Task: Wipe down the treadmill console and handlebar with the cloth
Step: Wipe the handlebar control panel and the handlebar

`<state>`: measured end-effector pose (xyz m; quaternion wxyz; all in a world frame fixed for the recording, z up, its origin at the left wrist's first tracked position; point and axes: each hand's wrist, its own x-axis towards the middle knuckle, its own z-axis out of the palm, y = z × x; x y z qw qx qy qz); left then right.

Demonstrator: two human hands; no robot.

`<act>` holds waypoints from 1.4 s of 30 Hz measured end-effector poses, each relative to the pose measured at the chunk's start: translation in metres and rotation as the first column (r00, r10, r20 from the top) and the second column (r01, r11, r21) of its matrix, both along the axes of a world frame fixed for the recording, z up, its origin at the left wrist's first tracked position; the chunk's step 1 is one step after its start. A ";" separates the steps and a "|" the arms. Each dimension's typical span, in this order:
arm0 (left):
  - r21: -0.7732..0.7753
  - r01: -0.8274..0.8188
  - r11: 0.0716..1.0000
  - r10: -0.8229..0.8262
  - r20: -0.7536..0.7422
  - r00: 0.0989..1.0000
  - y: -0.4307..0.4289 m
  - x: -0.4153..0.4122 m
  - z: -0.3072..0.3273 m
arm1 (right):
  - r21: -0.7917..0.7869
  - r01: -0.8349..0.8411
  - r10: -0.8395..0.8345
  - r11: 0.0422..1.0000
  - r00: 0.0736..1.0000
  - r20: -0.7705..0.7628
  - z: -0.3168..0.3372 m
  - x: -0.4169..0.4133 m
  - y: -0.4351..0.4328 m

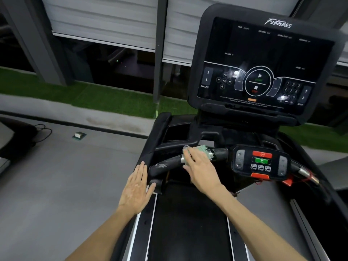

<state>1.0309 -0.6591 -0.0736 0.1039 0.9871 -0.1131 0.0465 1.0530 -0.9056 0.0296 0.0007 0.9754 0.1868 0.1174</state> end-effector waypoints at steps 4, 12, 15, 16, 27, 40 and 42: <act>-0.023 0.015 1.000 -0.014 0.022 1.000 0.000 0.000 0.001 | 0.062 0.058 -0.063 0.996 0.995 0.081 0.016 -0.002 -0.021; 0.020 0.001 1.000 -0.001 -0.001 1.000 -0.002 -0.001 0.003 | 0.167 0.175 -0.196 0.970 0.974 0.117 0.020 -0.003 -0.029; 0.012 0.002 1.000 -0.002 0.012 1.000 0.001 0.000 0.002 | 0.081 0.032 -0.038 0.996 0.997 0.068 0.014 0.004 -0.002; 0.002 0.008 1.000 -0.008 0.010 1.000 0.001 -0.001 0.001 | 0.035 0.007 -0.009 0.999 0.998 0.054 0.014 0.005 0.000; 0.001 -0.008 1.000 0.008 -0.025 1.000 -0.002 -0.001 0.007 | -0.027 0.188 -0.183 0.982 0.975 0.127 0.025 0.015 -0.041; 0.016 0.001 1.000 0.000 -0.045 0.999 -0.002 -0.002 0.010 | 0.082 0.273 -0.282 0.959 0.947 0.153 0.026 0.003 -0.036; 0.009 0.005 1.000 -0.004 -0.049 0.999 -0.003 -0.002 0.010 | 0.076 0.286 -0.295 0.955 0.945 0.145 0.023 0.002 -0.030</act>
